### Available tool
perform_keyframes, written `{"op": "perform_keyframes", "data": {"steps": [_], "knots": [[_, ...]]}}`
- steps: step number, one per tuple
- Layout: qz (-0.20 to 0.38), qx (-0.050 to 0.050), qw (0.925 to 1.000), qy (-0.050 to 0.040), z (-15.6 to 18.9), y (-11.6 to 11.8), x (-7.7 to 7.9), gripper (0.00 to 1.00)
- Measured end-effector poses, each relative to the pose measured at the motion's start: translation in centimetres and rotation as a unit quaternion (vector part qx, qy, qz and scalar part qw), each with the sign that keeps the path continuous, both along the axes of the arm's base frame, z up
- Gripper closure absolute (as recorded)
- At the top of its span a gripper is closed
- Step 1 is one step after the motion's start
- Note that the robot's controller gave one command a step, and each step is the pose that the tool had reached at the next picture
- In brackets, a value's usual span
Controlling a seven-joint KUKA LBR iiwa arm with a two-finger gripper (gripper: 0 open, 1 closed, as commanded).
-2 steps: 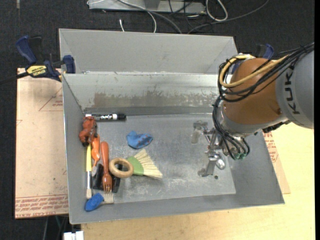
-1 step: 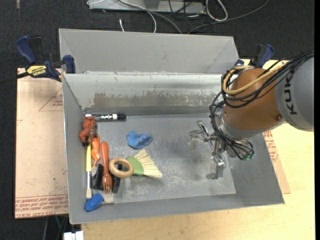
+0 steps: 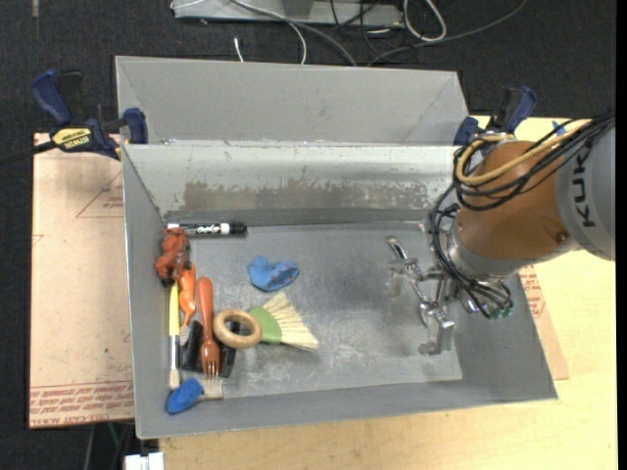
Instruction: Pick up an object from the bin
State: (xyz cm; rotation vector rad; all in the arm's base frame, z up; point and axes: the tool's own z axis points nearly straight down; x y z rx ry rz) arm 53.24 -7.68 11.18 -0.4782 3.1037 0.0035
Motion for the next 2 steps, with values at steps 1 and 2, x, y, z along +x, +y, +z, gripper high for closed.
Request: {"op": "perform_keyframes", "data": {"steps": [1,2], "knots": [[0.037,-0.001,0.9993,-0.0004,0.0,-1.7,1.3,0.0],[0.193,0.005,0.9812,-0.0002,-4.4,-6.3,3.9,0.0]]}}
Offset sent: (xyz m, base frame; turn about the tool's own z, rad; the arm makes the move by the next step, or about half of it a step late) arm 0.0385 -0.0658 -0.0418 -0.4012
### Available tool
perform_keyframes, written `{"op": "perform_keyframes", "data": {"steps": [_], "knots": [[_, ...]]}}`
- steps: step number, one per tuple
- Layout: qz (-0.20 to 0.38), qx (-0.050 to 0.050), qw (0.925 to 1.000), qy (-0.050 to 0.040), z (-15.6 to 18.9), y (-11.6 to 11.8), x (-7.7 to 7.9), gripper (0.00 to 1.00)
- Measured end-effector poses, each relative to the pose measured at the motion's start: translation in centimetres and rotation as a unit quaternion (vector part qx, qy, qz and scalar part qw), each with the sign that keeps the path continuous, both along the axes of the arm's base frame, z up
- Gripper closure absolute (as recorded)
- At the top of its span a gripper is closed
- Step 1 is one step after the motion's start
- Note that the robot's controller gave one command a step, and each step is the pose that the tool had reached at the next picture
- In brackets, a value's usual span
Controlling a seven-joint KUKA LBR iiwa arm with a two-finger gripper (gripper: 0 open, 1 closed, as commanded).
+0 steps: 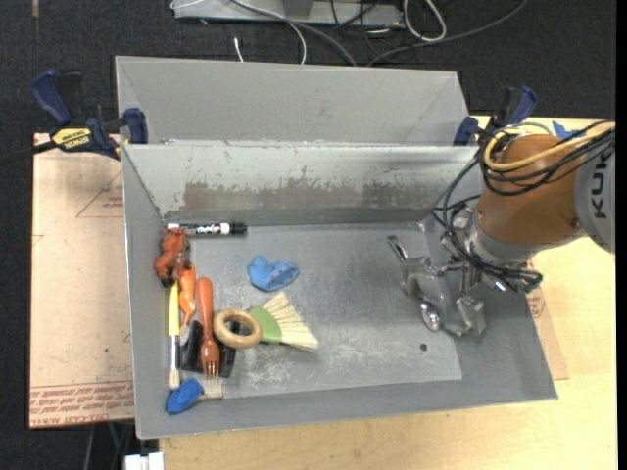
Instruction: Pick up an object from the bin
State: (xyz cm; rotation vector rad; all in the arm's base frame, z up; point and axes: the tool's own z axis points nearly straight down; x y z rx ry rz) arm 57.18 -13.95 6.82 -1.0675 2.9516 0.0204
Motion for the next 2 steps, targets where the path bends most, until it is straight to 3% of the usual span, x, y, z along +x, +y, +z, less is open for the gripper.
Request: {"op": "perform_keyframes", "data": {"steps": [1,2], "knots": [[0.191,-0.003,0.9816,-0.0081,0.26,0.42,0.47,1.0],[0.191,-0.002,0.9816,-0.0081,0.27,0.42,0.47,1.0]]}}
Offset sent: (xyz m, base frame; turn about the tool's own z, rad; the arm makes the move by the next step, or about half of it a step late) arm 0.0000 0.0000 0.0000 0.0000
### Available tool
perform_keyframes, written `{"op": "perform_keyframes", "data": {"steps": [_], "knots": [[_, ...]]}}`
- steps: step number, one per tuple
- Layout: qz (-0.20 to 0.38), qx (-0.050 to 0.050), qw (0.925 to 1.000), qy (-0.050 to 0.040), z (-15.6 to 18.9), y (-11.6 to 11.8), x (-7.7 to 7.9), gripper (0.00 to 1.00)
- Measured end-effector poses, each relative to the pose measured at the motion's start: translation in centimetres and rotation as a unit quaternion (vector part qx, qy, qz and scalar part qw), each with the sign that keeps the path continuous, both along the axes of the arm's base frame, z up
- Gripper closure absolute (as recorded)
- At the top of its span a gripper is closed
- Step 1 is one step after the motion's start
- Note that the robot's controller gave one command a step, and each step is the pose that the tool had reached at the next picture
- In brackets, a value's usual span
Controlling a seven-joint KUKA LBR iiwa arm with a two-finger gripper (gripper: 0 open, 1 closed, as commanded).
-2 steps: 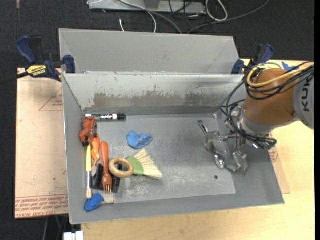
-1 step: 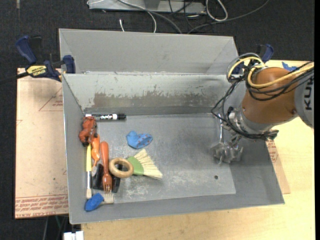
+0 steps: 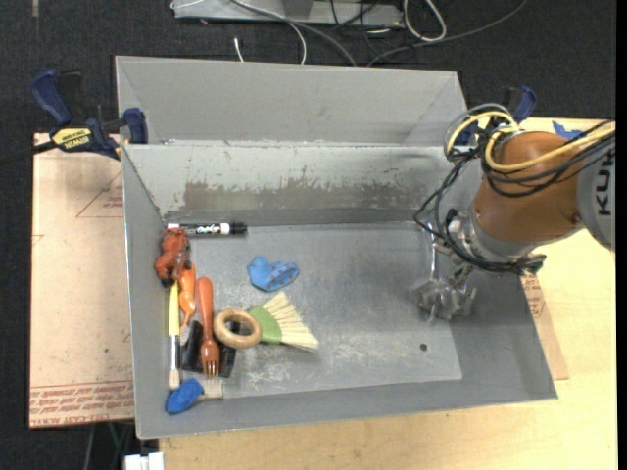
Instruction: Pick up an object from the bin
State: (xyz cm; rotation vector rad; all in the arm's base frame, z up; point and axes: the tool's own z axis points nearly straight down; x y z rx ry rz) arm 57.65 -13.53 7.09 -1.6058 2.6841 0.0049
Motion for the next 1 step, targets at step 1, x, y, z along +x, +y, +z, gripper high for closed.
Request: {"op": "perform_keyframes", "data": {"steps": [1], "knots": [[-0.001,0.001,1.0,0.0039,3.55,0.09,-0.24,1.0]]}}
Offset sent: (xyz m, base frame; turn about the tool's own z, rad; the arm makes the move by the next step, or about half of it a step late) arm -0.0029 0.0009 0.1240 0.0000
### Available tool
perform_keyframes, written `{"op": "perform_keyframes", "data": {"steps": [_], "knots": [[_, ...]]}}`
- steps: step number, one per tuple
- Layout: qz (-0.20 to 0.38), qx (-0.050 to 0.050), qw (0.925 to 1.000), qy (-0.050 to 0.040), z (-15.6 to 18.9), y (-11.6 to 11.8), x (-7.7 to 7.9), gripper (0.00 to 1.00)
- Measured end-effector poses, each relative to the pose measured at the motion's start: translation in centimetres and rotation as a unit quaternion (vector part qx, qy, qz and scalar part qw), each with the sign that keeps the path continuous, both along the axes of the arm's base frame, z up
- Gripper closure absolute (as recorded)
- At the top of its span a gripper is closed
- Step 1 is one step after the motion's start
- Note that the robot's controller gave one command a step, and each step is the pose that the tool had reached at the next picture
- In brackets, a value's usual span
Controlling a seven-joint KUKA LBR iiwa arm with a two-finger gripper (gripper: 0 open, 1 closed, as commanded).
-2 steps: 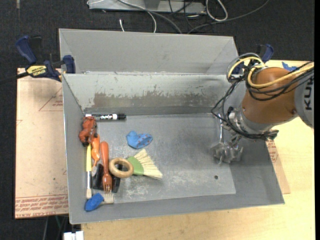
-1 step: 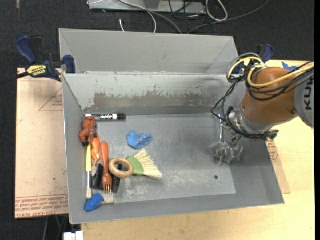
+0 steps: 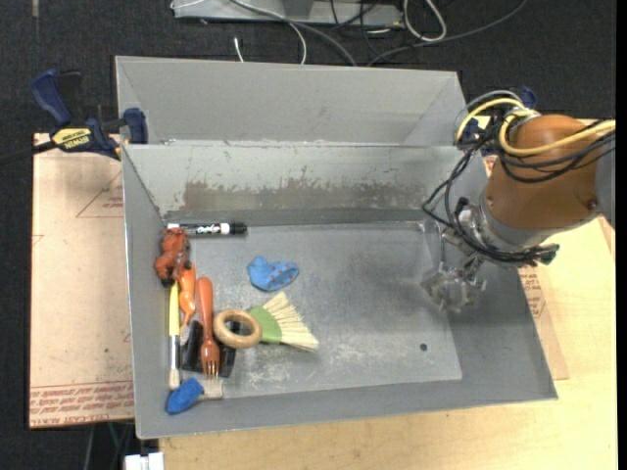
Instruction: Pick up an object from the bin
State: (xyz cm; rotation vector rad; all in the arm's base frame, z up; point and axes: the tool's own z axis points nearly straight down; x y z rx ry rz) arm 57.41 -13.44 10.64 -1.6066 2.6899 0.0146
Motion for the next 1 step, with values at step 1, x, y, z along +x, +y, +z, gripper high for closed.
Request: {"op": "perform_keyframes", "data": {"steps": [1], "knots": [[-0.001,0.0,1.0,-0.0008,5.42,0.02,0.06,1.0]]}}
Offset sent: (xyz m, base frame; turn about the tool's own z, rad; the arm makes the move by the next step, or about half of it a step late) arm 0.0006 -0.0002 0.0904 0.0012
